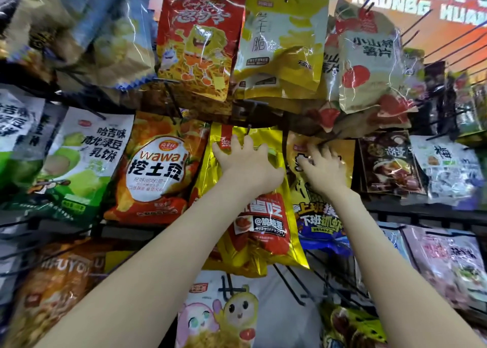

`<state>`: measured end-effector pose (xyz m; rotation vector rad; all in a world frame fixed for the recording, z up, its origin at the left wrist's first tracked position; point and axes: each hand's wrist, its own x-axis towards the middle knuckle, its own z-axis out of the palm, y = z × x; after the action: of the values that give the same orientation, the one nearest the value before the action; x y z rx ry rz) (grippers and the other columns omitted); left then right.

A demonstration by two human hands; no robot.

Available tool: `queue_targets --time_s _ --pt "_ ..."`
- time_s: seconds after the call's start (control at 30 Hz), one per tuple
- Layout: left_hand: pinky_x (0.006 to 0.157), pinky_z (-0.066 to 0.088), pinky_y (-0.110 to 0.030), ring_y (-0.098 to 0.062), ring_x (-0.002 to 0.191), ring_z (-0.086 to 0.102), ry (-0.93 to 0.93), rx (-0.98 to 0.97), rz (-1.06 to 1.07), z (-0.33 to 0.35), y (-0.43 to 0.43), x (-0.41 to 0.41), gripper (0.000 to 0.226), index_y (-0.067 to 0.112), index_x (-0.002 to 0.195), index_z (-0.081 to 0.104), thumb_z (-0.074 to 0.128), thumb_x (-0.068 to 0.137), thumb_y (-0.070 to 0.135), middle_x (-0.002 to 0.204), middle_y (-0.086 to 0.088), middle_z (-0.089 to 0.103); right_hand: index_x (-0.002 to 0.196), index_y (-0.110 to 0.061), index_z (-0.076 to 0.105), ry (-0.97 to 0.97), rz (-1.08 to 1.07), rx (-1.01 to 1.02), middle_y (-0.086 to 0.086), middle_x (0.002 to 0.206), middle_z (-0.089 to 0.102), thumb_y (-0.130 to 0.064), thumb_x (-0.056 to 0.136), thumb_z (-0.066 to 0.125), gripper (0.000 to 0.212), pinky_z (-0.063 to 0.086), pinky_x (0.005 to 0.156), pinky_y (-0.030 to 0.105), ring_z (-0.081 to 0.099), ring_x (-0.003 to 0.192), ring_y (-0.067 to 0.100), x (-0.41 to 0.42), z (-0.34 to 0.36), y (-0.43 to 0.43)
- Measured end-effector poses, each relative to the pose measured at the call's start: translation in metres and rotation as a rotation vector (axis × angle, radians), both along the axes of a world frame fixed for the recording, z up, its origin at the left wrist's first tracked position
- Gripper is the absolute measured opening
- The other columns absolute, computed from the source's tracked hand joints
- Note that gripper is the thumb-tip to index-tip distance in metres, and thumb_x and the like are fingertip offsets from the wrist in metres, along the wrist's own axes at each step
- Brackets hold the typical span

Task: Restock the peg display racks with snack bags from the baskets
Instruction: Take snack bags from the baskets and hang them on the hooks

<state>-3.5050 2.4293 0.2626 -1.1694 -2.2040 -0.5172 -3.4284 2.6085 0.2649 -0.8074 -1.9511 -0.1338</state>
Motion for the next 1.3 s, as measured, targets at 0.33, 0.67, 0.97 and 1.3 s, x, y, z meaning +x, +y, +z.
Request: queue_targets --time_s 0.33,0.67,0.97,1.3 --pt "0.113 0.001 -0.063 -0.034 0.147 0.004 0.1 0.182 -0.023 -0.012 -0.001 0.001 0.064 0.022 0.146 0.034 0.035 0.093 0.059 0.158 -0.014 0.016 0.141 -0.021 0.041 0.076 0.066 0.041 0.011 0.146 0.041 -0.034 0.098 0.04 0.045 0.027 0.109 0.047 0.033 0.135 0.03 0.003 -0.011 -0.024" --pt "0.11 0.027 -0.05 -0.026 0.133 0.035 0.148 0.548 -0.365 -0.033 -0.049 -0.015 0.035 0.013 0.128 0.053 0.046 0.095 0.024 0.139 -0.008 0.046 0.139 -0.022 0.046 0.111 0.402 0.251 -0.002 0.143 0.045 -0.026 0.099 0.044 0.041 0.027 0.109 0.035 0.035 0.134 0.016 0.013 -0.014 -0.195" --pt "0.097 0.04 -0.058 -0.042 0.12 0.049 0.271 0.643 -0.185 -0.067 -0.147 -0.141 0.046 0.01 0.122 0.061 0.039 0.086 0.027 0.127 -0.023 0.055 0.143 -0.016 0.041 0.023 0.372 0.25 0.005 0.145 0.041 -0.028 0.096 0.049 0.049 0.03 0.106 0.036 0.037 0.132 0.026 -0.072 -0.045 -0.288" --pt "0.114 -0.002 -0.059 -0.033 0.146 -0.016 0.069 0.165 0.064 -0.103 -0.203 -0.27 0.061 0.046 0.15 0.008 0.037 0.096 0.054 0.16 -0.009 -0.017 0.151 -0.041 0.006 -0.213 0.121 -0.117 0.002 0.16 -0.015 -0.06 0.091 0.043 0.074 0.003 0.113 0.061 -0.017 0.145 0.029 -0.203 -0.081 -0.254"
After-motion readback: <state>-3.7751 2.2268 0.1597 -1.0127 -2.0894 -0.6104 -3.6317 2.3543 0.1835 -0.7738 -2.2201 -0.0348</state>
